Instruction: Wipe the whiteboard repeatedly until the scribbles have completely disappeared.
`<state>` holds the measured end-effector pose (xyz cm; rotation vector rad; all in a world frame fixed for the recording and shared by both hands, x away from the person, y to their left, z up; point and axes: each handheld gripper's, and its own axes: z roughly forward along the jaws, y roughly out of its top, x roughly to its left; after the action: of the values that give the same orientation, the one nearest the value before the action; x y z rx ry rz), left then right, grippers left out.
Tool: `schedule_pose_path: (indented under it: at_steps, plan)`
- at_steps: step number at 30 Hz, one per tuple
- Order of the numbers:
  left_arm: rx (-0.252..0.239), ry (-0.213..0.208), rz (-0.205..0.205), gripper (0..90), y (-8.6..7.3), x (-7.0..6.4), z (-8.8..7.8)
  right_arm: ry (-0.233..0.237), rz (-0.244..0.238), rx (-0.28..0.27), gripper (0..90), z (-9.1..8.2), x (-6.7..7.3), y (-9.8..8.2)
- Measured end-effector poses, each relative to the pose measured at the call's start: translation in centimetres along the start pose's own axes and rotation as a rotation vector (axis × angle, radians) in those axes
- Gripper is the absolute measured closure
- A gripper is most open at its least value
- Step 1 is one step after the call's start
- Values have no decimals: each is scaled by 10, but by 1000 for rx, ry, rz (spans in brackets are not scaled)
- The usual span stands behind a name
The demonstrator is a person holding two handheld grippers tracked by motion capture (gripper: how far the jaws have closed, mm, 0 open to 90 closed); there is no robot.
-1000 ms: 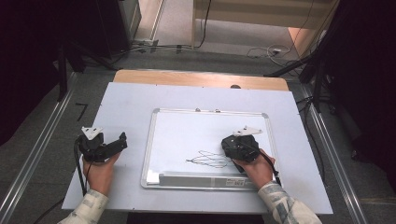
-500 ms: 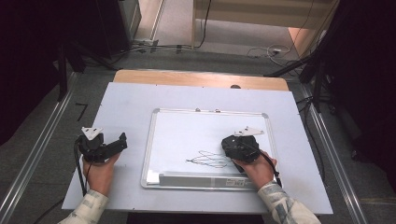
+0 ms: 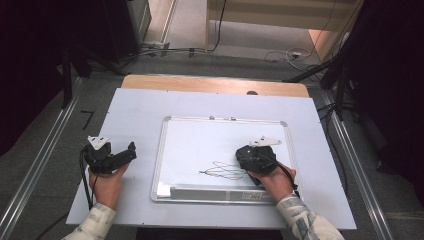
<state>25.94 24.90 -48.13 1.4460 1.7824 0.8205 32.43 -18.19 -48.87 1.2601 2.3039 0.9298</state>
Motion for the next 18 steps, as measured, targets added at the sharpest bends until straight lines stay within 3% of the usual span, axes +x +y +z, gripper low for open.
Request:
schedule_pose_path:
  at_steps: [12,18]
  plan:
    - [1,-3,-1,73,0,0,0,14,-24,18,387,1,5,3]
    - [-2,-6,-2,73,0,0,0,22,-41,26,387,5,16,8]
